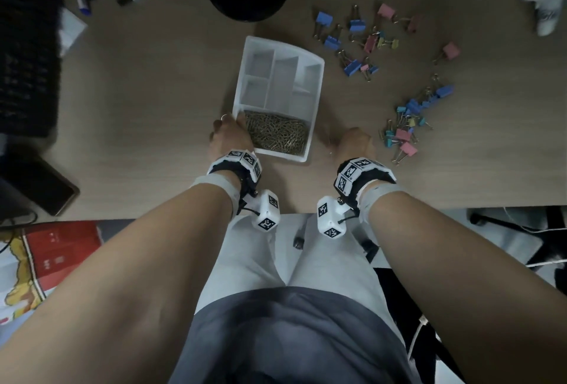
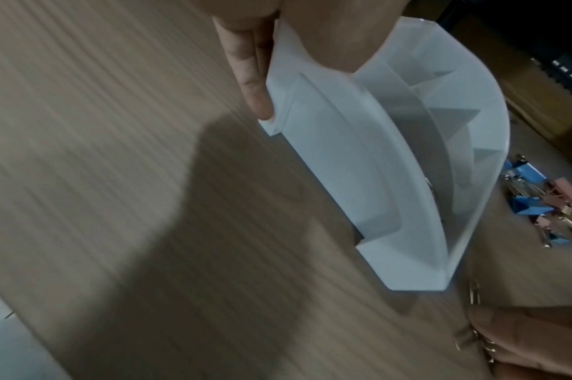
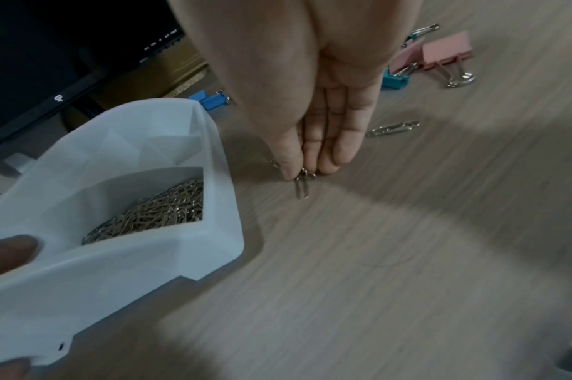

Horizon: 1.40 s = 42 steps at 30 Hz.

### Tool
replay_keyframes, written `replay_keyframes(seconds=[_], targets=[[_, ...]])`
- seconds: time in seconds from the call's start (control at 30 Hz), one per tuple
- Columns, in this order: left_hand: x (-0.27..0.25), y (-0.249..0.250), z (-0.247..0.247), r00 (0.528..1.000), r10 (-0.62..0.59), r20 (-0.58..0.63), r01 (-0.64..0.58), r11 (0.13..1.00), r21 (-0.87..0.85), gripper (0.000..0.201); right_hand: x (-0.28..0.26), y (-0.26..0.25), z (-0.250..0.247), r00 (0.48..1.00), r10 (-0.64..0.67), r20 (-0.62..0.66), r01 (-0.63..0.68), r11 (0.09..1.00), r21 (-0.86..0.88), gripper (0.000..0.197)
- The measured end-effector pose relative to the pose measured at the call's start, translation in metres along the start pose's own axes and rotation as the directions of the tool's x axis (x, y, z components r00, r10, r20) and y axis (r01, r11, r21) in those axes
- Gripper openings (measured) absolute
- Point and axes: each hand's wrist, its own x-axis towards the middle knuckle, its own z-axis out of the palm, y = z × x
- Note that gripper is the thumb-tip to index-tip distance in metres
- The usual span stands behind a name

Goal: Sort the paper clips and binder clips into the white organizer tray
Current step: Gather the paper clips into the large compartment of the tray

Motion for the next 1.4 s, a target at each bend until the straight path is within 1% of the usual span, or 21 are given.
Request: replay_keyframes(seconds=[0.13, 0.23, 0.37, 0.43, 0.5, 0.57, 0.6, 0.67, 0.77, 0.8, 0.87, 0.9, 0.93, 1.0, 1.03, 1.07, 1.17, 1.2, 1.27, 1.33, 1.4], targets=[[-0.001, 0.000, 0.000, 1.000, -0.010, -0.022, 0.010, 1.000, 0.004, 0.052, 0.002, -0.002, 0.004, 1.000, -0.009, -0.017, 0.009, 1.000, -0.002, 0.021], [-0.002, 0.001, 0.002, 0.999, -0.032, -0.038, 0.032, 0.999, 0.000, 0.051, 0.006, 0.000, 0.006, 0.997, -0.070, 0.026, 0.069, 0.997, 0.020, 0.018], [-0.003, 0.001, 0.005, 0.996, -0.050, -0.067, 0.049, 0.998, -0.025, 0.052, 0.015, 0.016, 0.000, 0.991, -0.122, 0.047, 0.114, 0.983, 0.142, 0.010], [-0.003, 0.002, 0.005, 0.996, -0.056, -0.067, 0.055, 0.998, -0.023, 0.051, 0.015, 0.020, -0.012, 0.981, -0.194, 0.025, 0.182, 0.950, 0.254, 0.014], [-0.002, 0.003, 0.006, 0.995, -0.075, -0.059, 0.074, 0.997, -0.033, 0.052, 0.011, 0.015, -0.026, 0.937, -0.350, 0.024, 0.310, 0.858, 0.410, 0.016], [-0.001, 0.003, 0.007, 0.995, -0.085, -0.056, 0.082, 0.995, -0.055, 0.053, 0.000, -0.002, -0.041, 0.853, -0.514, 0.084, 0.370, 0.711, 0.598, 0.012], [-0.001, 0.003, 0.007, 0.994, -0.089, -0.058, 0.086, 0.995, -0.058, 0.052, -0.003, -0.012, -0.044, 0.812, -0.571, 0.118, 0.382, 0.674, 0.632, 0.013], [-0.002, 0.003, 0.008, 0.993, -0.101, -0.063, 0.098, 0.994, -0.048, 0.051, -0.003, -0.025, -0.044, 0.764, -0.629, 0.144, 0.454, 0.683, 0.572, 0.019], [0.000, 0.003, 0.010, 0.993, -0.114, -0.044, 0.110, 0.991, -0.074, 0.051, 0.013, -0.017, -0.032, 0.796, -0.602, 0.062, 0.522, 0.734, 0.434, 0.015], [0.002, 0.001, 0.011, 0.993, -0.112, -0.035, 0.108, 0.990, -0.094, 0.051, 0.020, -0.010, -0.027, 0.809, -0.585, 0.066, 0.523, 0.765, 0.376, 0.015], [0.007, -0.002, 0.013, 0.994, -0.104, -0.033, 0.100, 0.990, -0.098, 0.050, 0.027, 0.005, -0.020, 0.826, -0.544, 0.150, 0.515, 0.835, 0.194, 0.014], [0.007, -0.003, 0.014, 0.994, -0.102, -0.035, 0.098, 0.991, -0.087, 0.049, 0.028, 0.012, -0.017, 0.819, -0.543, 0.187, 0.530, 0.840, 0.120, 0.021], [0.007, -0.004, 0.014, 0.994, -0.100, -0.038, 0.096, 0.992, -0.081, 0.048, 0.026, 0.018, -0.015, 0.797, -0.568, 0.206, 0.561, 0.822, 0.100, 0.028], [0.005, -0.004, 0.014, 0.994, -0.098, -0.045, 0.094, 0.992, -0.078, 0.049, 0.019, 0.025, -0.011, 0.737, -0.649, 0.189, 0.629, 0.760, 0.160, 0.039], [0.004, -0.003, 0.013, 0.994, -0.095, -0.049, 0.091, 0.993, -0.072, 0.050, 0.016, 0.026, -0.008, 0.725, -0.669, 0.164, 0.647, 0.743, 0.170, 0.039], [0.002, -0.002, 0.013, 0.995, -0.089, -0.050, 0.085, 0.994, -0.062, 0.051, 0.016, 0.024, -0.005, 0.732, -0.666, 0.147, 0.647, 0.746, 0.157, 0.035], [-0.001, 0.000, 0.010, 0.996, -0.079, -0.047, 0.077, 0.996, -0.053, 0.052, 0.023, 0.018, -0.003, 0.813, -0.559, 0.165, 0.551, 0.829, 0.093, 0.024], [-0.001, 0.000, 0.010, 0.996, -0.084, -0.040, 0.082, 0.995, -0.060, 0.052, 0.027, 0.020, -0.002, 0.823, -0.544, 0.161, 0.541, 0.838, 0.068, 0.021], [0.001, -0.002, 0.011, 0.994, -0.102, -0.025, 0.100, 0.992, -0.075, 0.052, 0.029, 0.025, 0.001, 0.815, -0.564, 0.132, 0.568, 0.823, 0.009, 0.018], [0.002, -0.003, 0.012, 0.994, -0.108, -0.028, 0.106, 0.991, -0.077, 0.051, 0.028, 0.027, 0.005, 0.811, -0.575, 0.110, 0.579, 0.816, 0.001, 0.016], [0.000, -0.003, 0.012, 0.994, -0.100, -0.034, 0.097, 0.993, -0.074, 0.051, 0.027, 0.024, 0.009, 0.814, -0.568, 0.123, 0.574, 0.819, -0.016, 0.017]])
